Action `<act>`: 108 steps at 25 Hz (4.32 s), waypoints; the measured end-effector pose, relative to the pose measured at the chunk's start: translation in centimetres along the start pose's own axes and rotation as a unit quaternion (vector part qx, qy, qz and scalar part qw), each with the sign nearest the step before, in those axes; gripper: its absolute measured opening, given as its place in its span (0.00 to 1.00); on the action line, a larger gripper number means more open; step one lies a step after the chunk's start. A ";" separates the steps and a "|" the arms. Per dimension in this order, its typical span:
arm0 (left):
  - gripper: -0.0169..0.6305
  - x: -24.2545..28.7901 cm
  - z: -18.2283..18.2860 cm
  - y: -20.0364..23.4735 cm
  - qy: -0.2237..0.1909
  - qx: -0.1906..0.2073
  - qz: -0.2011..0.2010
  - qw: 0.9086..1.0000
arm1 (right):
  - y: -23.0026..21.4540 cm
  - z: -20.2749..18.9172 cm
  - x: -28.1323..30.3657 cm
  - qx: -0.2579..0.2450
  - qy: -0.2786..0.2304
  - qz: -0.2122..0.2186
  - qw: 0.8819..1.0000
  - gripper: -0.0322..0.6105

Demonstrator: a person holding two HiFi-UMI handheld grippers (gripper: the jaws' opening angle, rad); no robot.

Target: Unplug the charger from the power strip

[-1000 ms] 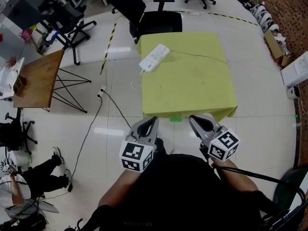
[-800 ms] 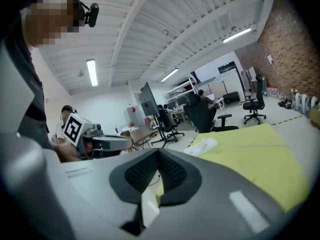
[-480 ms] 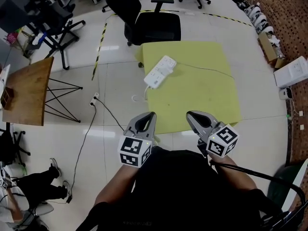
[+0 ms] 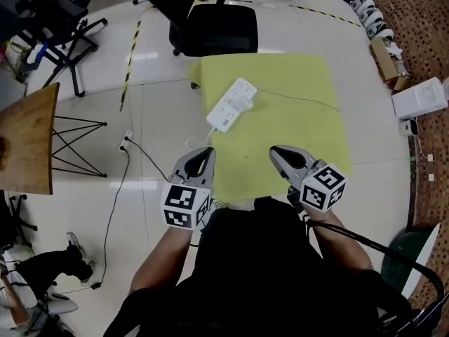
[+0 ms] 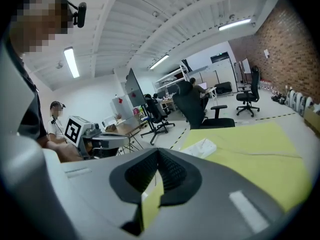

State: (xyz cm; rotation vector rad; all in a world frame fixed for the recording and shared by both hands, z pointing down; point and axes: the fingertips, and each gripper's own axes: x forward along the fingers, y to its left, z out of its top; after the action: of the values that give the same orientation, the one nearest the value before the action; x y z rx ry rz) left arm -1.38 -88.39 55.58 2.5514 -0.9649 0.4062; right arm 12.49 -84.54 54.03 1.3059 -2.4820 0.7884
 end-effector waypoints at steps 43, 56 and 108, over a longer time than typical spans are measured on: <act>0.04 9.6 -4.5 2.7 0.093 -0.058 0.085 0.990 | -15.7 -3.8 17.2 -0.039 0.092 0.023 0.995 0.26; 0.04 11.7 -3.8 -2.1 0.117 -0.020 0.033 0.992 | -21.6 -11.5 3.5 0.127 0.133 -0.028 0.983 0.26; 0.04 -1.2 1.6 -10.4 -0.019 0.051 -0.017 0.998 | -3.4 -1.3 -10.2 0.042 -0.106 -0.015 0.993 0.05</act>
State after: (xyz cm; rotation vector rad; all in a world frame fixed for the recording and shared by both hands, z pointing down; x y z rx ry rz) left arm 5.03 -81.18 51.11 2.6717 -0.9348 0.4083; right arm 21.04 -78.28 51.93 1.5265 -2.6079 0.7911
